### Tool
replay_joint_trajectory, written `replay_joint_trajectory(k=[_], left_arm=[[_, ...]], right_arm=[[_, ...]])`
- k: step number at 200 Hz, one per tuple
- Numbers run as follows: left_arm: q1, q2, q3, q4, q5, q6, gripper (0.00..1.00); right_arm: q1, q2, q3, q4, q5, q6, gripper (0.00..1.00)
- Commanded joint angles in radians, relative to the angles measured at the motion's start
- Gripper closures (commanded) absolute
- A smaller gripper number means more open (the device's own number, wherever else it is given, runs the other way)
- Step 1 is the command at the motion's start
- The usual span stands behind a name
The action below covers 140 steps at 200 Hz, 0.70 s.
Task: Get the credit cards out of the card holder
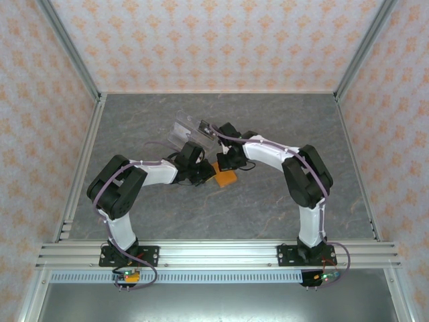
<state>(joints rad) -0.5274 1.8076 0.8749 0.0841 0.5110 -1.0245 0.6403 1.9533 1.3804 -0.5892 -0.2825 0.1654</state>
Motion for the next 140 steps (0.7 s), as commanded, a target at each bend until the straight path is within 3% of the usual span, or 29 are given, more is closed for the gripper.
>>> replay_joint_trajectory(k=[1,18,58,83,140], left_arm=[[0.009,0.059,-0.055,-0.16,-0.043,-0.005,0.87],[0.009,0.053,-0.046,-0.154,-0.035,0.005,0.87],[0.008,0.036,-0.012,-0.15,-0.016,0.035,0.84],[0.009,0.026,-0.005,-0.123,0.004,0.043,0.81],[0.009,0.007,-0.022,-0.012,0.047,0.037,0.69]], right_arm=[[-0.04,-0.039,-0.047,-0.017,0.11,0.04,1.0],[-0.035,-0.06,-0.046,-0.017,0.098,0.015,1.0],[-0.01,-0.042,-0.013,-0.081,0.105,-0.091,0.77],[0.002,-0.034,-0.014,-0.084,0.065,-0.122,0.69],[-0.042,-0.011,-0.049,-0.054,-0.114,-0.067,0.75]])
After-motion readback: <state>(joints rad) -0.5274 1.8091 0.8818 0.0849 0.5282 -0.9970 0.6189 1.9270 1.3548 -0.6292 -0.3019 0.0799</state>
